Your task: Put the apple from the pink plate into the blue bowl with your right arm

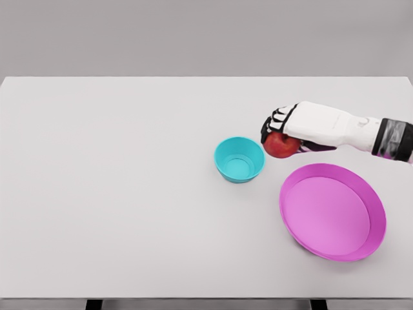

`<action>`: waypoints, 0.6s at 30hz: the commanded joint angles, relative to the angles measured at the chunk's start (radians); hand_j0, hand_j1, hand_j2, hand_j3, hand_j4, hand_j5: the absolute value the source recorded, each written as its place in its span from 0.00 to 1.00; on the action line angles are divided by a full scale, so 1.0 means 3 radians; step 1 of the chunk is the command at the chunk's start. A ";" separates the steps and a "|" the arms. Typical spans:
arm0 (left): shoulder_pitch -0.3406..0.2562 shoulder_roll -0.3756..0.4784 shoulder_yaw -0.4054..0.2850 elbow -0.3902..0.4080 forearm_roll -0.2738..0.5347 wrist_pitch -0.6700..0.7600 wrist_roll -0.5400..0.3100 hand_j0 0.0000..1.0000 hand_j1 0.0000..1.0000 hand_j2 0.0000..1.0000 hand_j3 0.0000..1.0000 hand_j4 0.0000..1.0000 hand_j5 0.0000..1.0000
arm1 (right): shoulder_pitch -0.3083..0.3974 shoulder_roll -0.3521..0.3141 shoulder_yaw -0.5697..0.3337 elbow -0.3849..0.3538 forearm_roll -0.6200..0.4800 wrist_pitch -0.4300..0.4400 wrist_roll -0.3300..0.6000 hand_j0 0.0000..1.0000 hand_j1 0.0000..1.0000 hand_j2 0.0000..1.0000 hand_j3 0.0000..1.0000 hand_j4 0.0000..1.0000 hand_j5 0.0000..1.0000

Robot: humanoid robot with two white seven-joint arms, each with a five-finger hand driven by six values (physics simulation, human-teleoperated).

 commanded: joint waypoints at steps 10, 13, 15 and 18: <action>-0.0005 0.0000 0.0000 0.0000 0.0001 0.0000 -0.0001 1.00 1.00 1.00 1.00 1.00 1.00 | -0.0409 0.0555 0.0612 0.0601 0.0191 0.0010 0.0010 0.44 0.44 0.44 0.44 0.44 0.44; 0.0000 0.0000 0.0000 0.0000 0.0001 0.0000 -0.0001 1.00 1.00 1.00 1.00 1.00 1.00 | -0.0460 0.0601 0.0684 0.0714 0.0227 0.0010 0.0010 0.44 0.44 0.44 0.44 0.44 0.44; -0.0005 0.0000 0.0000 0.0000 0.0001 0.0000 -0.0001 1.00 1.00 1.00 1.00 1.00 1.00 | -0.0471 0.0601 0.0684 0.0729 0.0232 0.0010 0.0010 0.44 0.44 0.44 0.44 0.44 0.44; -0.0005 0.0000 0.0000 0.0000 0.0001 0.0000 -0.0001 1.00 1.00 1.00 1.00 1.00 1.00 | -0.0471 0.0606 0.0694 0.0739 0.0232 0.0010 0.0010 0.52 0.52 0.52 0.52 0.52 0.52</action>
